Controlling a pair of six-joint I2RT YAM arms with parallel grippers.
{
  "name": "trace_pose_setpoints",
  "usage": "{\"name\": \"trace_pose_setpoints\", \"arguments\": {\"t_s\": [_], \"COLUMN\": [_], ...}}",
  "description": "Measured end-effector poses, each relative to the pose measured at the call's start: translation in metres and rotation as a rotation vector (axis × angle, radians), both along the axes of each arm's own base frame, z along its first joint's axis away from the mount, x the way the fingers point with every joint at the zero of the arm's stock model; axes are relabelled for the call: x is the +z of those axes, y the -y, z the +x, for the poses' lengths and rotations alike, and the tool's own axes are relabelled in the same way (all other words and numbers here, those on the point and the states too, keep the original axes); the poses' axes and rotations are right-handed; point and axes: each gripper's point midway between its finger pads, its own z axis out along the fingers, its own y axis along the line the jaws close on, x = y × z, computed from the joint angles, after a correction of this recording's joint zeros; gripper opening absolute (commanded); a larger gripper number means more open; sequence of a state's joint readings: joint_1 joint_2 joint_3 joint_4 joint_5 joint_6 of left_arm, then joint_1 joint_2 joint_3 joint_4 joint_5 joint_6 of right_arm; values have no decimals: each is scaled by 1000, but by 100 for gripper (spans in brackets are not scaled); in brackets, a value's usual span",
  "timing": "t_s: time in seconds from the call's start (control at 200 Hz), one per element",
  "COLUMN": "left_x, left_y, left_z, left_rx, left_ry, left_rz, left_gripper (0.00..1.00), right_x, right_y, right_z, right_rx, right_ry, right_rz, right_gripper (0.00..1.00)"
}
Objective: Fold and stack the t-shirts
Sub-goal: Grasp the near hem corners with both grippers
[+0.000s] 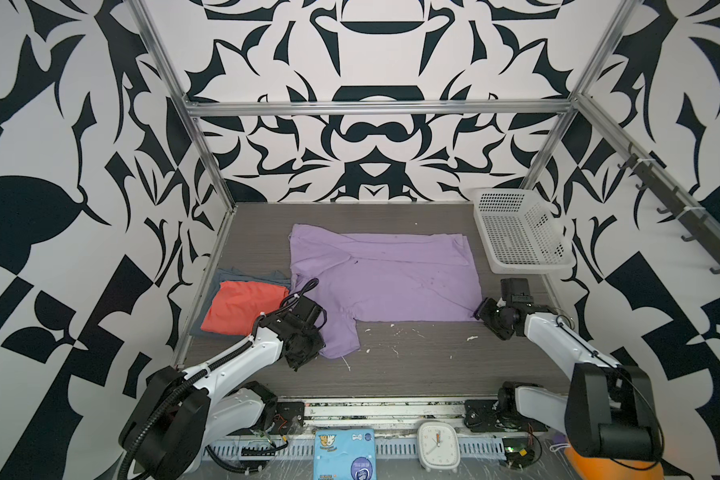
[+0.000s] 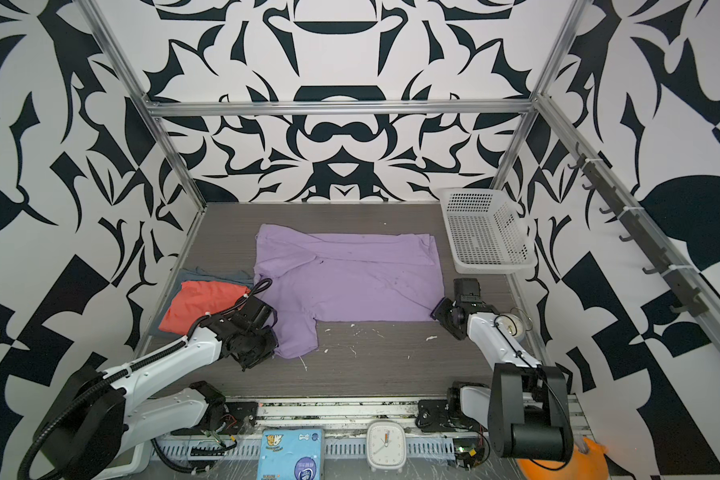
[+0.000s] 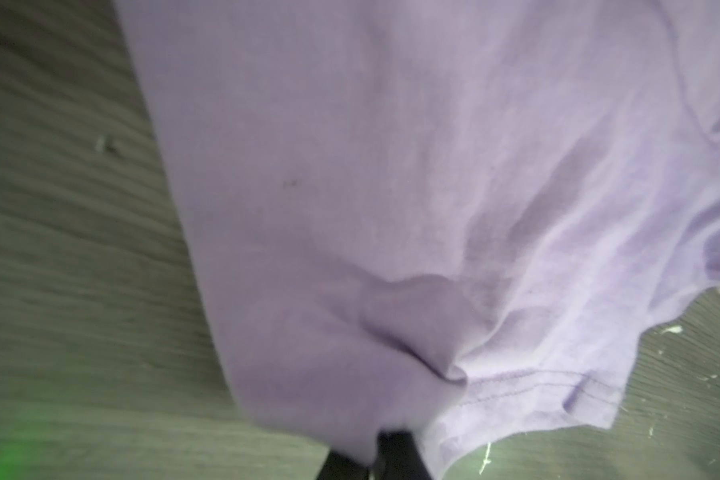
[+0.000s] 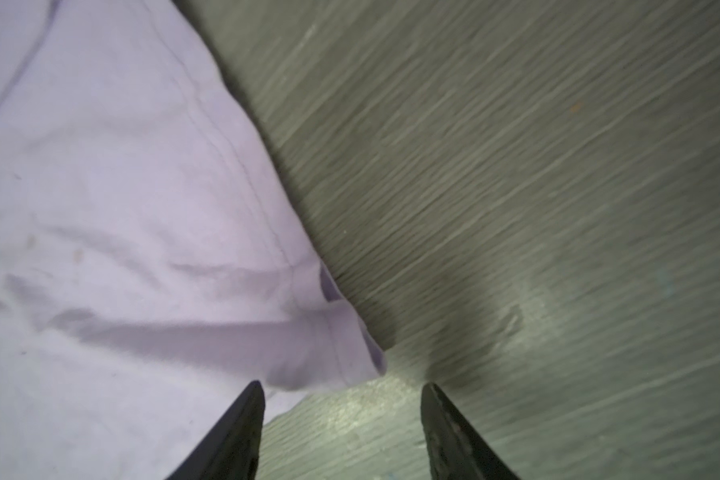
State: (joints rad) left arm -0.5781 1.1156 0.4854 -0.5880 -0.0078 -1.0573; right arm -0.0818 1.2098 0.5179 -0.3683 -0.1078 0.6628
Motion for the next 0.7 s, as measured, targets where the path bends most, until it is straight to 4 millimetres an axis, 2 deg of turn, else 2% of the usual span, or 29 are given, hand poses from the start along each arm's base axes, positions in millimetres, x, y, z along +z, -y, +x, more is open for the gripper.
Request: {"name": "trace_pose_setpoints", "arguments": {"t_s": [0.095, 0.21, 0.255, 0.345, 0.415, 0.465, 0.57, 0.7], "left_x": [4, 9, 11, 14, 17, 19, 33, 57], "left_y": [-2, -2, -3, -4, -5, -6, -6, -4], "left_z": [1, 4, 4, 6, 6, 7, 12, 20], "left_rx": [-2, 0, 1, 4, 5, 4, -4, -9], "left_ry": [22, 49, 59, 75, 88, 98, 141, 211], "left_rz": [2, -3, -6, -5, -4, -2, -7, -26], "left_gripper": [0, 0, 0, 0, 0, 0, 0, 0], "right_x": [-3, -5, -5, -7, -9, -10, -7, 14], "right_y": [2, 5, 6, 7, 7, 7, 8, 11], "right_z": [3, 11, 16, 24, 28, 27, 20, 9], "right_rx": [-12, -27, -33, -33, -36, -46, -37, -24], "right_ry": [-4, 11, 22, 32, 33, 28, 15, 42], "right_rz": [-6, -15, -16, -17, -18, -14, -28, -61], "right_gripper": [57, 48, 40, 13, 3, 0, 0, 0]}}
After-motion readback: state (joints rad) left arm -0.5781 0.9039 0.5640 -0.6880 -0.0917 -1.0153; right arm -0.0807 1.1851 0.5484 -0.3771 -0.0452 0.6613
